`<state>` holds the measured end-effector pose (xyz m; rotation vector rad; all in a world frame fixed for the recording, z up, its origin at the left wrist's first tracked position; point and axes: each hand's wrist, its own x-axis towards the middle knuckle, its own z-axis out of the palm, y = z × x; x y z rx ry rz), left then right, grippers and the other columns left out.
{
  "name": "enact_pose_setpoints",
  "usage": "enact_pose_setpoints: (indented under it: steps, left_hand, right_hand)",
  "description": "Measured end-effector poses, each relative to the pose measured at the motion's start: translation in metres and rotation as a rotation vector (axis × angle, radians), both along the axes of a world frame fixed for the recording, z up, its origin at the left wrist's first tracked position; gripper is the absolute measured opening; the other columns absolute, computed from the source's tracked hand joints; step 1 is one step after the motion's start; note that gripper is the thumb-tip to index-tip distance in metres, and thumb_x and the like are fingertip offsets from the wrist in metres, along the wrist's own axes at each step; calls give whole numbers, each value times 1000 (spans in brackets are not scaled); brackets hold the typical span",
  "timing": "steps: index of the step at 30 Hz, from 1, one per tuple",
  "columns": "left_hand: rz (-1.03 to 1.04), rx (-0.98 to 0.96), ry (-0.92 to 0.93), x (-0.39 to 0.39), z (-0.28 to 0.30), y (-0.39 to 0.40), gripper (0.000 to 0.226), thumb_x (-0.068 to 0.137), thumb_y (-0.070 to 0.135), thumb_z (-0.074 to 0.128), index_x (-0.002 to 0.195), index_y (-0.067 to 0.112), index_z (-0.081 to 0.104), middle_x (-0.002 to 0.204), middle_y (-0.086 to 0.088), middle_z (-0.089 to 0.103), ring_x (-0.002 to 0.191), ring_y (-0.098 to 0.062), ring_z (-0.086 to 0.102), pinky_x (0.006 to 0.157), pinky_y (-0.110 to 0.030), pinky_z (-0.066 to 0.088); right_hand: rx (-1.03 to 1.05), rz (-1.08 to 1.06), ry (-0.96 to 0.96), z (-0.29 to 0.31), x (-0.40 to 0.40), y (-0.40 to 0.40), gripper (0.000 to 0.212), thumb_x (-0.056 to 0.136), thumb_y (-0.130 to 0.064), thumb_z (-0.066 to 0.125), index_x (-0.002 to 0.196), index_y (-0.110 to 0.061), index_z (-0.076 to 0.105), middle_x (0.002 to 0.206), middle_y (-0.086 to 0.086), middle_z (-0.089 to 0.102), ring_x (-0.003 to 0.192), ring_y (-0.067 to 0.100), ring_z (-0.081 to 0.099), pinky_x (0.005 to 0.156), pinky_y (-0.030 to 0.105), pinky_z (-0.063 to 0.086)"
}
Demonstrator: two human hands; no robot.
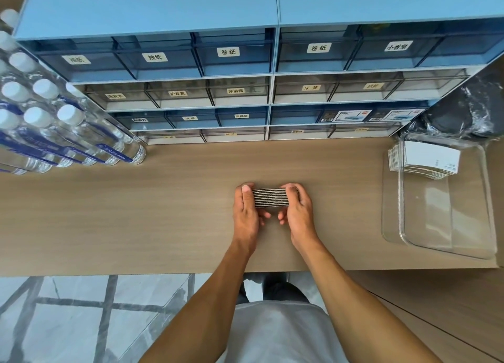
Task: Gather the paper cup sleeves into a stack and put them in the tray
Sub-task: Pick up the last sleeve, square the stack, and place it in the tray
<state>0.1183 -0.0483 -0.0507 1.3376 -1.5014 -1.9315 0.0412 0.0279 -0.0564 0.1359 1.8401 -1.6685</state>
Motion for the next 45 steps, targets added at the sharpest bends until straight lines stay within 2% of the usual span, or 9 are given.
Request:
enact_pose_setpoints:
  steps: [5,10,16,21,25,31,37,41,45]
  left_hand:
    - [-11,44,16,1,-1,-1,39,103,50,31,113,23,57,92,-4,70,51,-10,62,40,-23,46]
    - [-1,63,38,3,-1,0,42,101,54,32,108,22,58,81,2,73,53,-12,64,38,-22,44]
    - [-23,4,43,4,1,1,38,104,47,31,119,24,56,92,-4,74,58,-17,69,36,-23,42]
    - [-43,-56,21,4,-3,-1,41,105,45,29,106,15,57,90,-16,70,51,-14,64,36,-22,41]
    - [-38,-74,10,2,-5,-3,36,106,42,31,91,17,54,80,-8,65,46,-11,58,39,-18,42]
    - [-16,-52,-6,-2,-5,-5,34,105,41,32,88,19,52,67,2,63,41,-11,56,35,-22,42]
    - [-98,127,70,6,-2,-9,33,97,47,52,101,15,54,84,-6,73,59,-19,68,55,-28,58]
    - [-270,94,96,21,1,-17,56,72,21,88,116,17,54,98,-1,75,88,-14,72,75,-20,56]
    - [-303,82,53,22,4,-24,55,73,-6,81,120,6,54,102,-9,71,90,-13,70,77,-21,56]
  right_hand:
    - [3,-26,6,-2,2,-3,31,94,-56,44,83,-35,64,68,-5,65,34,10,48,32,20,38]
    - [-9,-37,7,-4,4,-3,35,95,-56,43,89,-28,64,70,-2,67,34,11,48,32,20,37]
    - [-12,-38,5,-6,3,-3,37,97,-52,43,94,-20,62,74,5,64,33,10,44,32,18,33]
    - [9,-30,23,-3,3,-3,31,98,-48,43,83,-27,61,70,2,62,33,11,44,32,19,32]
    - [31,-24,39,0,2,-3,32,98,-48,43,80,-28,60,66,-3,61,33,11,45,31,20,33]
    - [41,-28,37,2,2,-5,31,96,-49,44,77,-31,60,62,-6,63,32,13,48,31,20,36]
    - [2,-22,30,6,0,-5,32,98,-43,45,72,-30,59,57,-1,66,32,15,52,31,23,43]
    - [-7,-18,9,9,-1,-2,31,99,-40,46,77,-22,58,57,0,67,35,16,55,32,23,45]
    - [-21,-22,-38,10,0,-1,31,99,-42,46,78,-23,59,61,2,68,34,16,54,31,23,44]
